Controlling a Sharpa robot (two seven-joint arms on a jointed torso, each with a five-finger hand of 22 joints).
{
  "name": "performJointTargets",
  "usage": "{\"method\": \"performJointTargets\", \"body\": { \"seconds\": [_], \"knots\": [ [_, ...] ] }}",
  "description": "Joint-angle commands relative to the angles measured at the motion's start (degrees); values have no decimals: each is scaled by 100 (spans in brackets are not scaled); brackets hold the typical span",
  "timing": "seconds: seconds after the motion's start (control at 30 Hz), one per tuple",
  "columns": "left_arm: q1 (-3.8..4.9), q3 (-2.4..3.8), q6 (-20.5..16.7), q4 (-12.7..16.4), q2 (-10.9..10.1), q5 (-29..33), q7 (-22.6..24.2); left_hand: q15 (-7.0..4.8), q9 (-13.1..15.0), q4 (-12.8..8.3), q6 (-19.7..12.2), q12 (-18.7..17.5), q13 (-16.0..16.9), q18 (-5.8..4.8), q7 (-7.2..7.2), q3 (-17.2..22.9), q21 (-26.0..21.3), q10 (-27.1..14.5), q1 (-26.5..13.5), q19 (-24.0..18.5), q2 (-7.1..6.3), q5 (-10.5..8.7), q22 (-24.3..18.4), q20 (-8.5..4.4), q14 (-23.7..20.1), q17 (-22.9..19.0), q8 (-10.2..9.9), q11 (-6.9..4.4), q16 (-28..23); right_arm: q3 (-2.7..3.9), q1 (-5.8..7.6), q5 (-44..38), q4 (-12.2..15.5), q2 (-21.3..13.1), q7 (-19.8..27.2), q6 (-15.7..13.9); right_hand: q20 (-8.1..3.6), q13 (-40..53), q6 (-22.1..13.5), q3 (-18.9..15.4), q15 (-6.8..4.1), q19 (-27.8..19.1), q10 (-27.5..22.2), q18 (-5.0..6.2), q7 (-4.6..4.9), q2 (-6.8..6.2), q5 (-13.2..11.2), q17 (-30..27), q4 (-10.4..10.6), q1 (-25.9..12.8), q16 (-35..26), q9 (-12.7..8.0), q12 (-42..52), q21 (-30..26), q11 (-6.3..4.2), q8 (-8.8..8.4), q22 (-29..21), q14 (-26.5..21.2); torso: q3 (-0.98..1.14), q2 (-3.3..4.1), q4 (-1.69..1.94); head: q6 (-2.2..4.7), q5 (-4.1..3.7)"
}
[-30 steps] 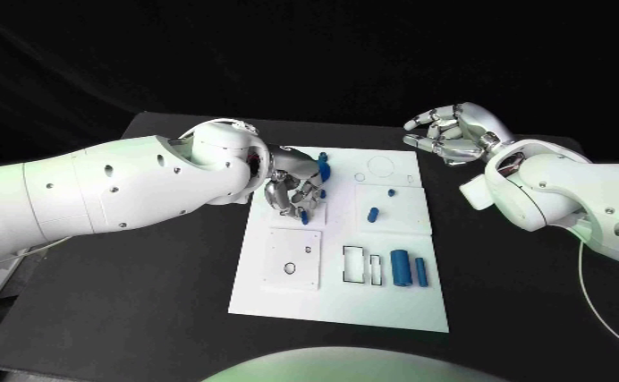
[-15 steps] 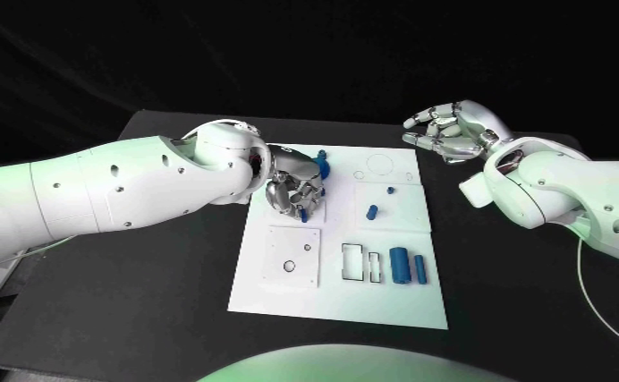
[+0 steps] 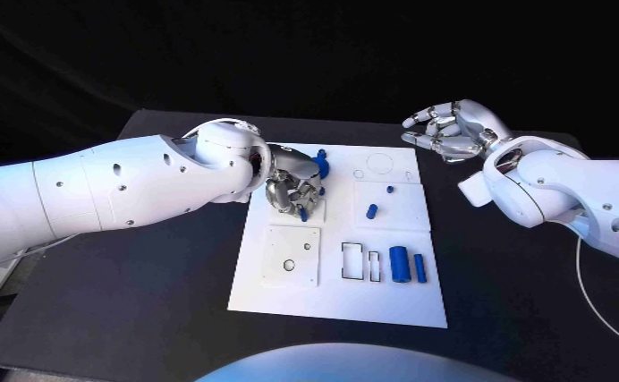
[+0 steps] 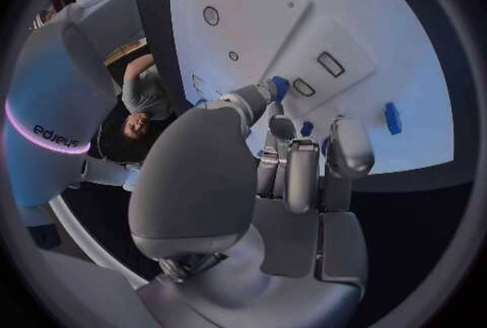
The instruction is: Assemble the parts on the task board
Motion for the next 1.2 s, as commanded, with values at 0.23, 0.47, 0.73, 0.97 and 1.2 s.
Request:
{"method": "performJointTargets", "body": {
  "seconds": [0.23,0.47,0.73,0.97,1.2],
  "knots": [
    [-14,0,151,-19,42,-41,50,-28,14,-4,98,33,9,-45,-14,33,44,60,-28,72,53,-30,54,-3,226,647,41,1,53,0,-14,-60,-3,8,-3,108,0,17,-40,1,-32,-7,11,39,13,23,32,45,29,-34,-15,6,5,11,-6,19,645,213,3,5,2,-21,1],
    [-28,0,168,-47,65,-41,36,-31,16,8,128,21,-17,-54,-19,27,71,51,-62,102,48,-37,101,-6,242,677,47,-3,69,0,-18,-60,-5,9,-1,110,0,14,-39,2,-32,-9,12,40,13,27,33,43,31,-33,-17,7,4,6,-7,23,642,212,1,2,4,-36,-5],
    [-46,-1,172,-73,85,-41,17,-37,23,28,181,7,-42,-64,-26,33,105,53,-94,138,71,-41,155,-11,263,714,63,-10,90,0,-20,-60,-7,7,-3,119,0,14,-39,2,-32,-9,12,40,13,27,33,43,31,-33,-17,7,4,6,-7,23,642,212,3,-1,2,-50,-10],
    [-52,-2,156,-85,99,-40,-13,-54,43,81,305,-23,-88,-74,-54,34,145,62,-170,177,122,-43,218,-21,286,748,113,-30,110,0,-22,-60,-8,6,-4,122,-1,18,-37,2,-33,-9,20,40,12,30,33,39,34,-33,-20,8,11,4,-8,30,641,212,3,1,2,-60,-12],
    [-54,-2,54,-96,102,-35,-65,-104,109,184,578,-25,-62,-99,-142,57,220,171,-254,270,302,-27,350,-47,347,857,262,-92,164,0,-22,-60,-11,5,-4,120,-2,19,-32,2,-33,-11,26,41,11,35,34,37,41,-37,-22,10,15,-2,-8,39,637,212,3,-4,5,-65,-11]
  ]
}}
